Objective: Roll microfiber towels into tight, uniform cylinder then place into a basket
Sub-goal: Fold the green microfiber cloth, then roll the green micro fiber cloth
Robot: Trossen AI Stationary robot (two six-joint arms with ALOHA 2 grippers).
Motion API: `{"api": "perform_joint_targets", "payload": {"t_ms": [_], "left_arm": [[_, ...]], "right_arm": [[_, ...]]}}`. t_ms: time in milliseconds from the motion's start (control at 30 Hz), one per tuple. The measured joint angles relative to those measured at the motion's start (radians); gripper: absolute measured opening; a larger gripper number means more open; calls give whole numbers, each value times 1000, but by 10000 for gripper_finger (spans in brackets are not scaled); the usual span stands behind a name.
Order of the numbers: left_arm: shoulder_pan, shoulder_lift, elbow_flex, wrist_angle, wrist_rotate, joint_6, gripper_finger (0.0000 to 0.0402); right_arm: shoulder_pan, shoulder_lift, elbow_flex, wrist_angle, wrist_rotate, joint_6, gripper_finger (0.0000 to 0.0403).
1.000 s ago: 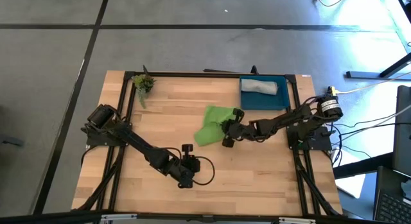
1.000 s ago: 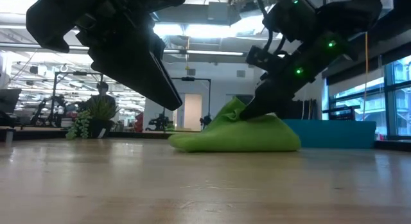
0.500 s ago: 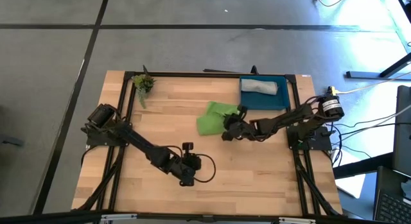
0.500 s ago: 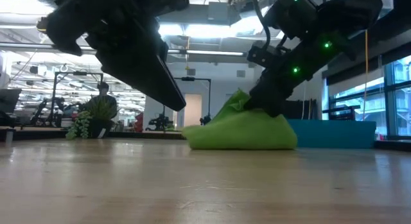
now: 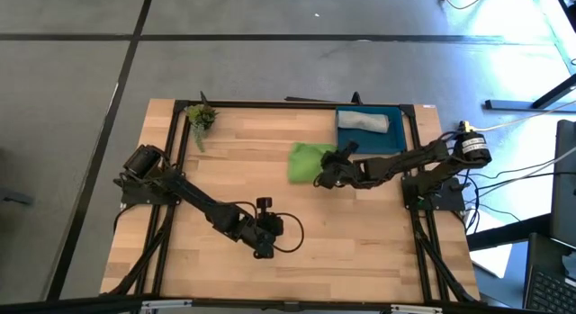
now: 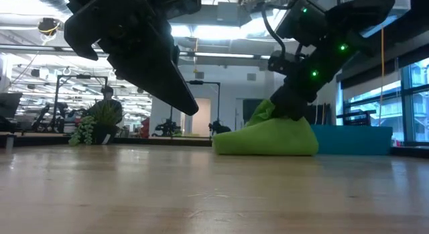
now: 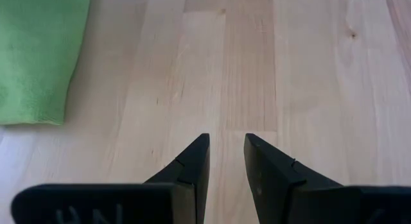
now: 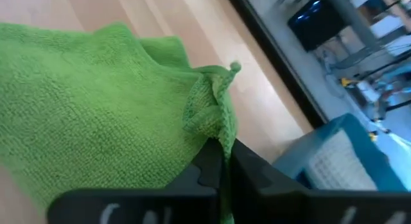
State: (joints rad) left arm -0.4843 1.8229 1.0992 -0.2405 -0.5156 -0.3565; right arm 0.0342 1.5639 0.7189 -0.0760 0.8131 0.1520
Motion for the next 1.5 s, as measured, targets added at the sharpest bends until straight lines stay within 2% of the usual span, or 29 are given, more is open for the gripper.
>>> {"api": "perform_joint_targets", "payload": {"t_ms": [133,367,600,700,800,933,1067,1167,1333,1500], "left_arm": [[0,0,0,2,0,0,87],[0,0,0,2,0,0,87],[8,0,0,2,0,-8,87],[21,0,0,3,0,-8,87],[51,0,0,3,0,-8,87],[130,0,0,13,-55,-8,87],[245,7,1,24,-39,27,87],[326,24,1,89,26,105,87],[413,82,1,260,141,253,87],[464,124,1,271,171,261,87]], "right_arm": [[-19,0,0,2,-54,0,35],[-45,0,0,1,-55,8,83],[-62,-1,0,-1,-55,30,149],[-61,-15,22,-55,-66,39,175],[-61,-50,75,-150,-136,79,191],[-61,-82,115,-263,-318,85,197],[-69,-77,96,-265,-477,26,198],[-75,-68,60,-246,-489,27,198],[-99,-66,0,-216,-443,32,198],[-129,-66,-56,-173,-483,27,198]]}}
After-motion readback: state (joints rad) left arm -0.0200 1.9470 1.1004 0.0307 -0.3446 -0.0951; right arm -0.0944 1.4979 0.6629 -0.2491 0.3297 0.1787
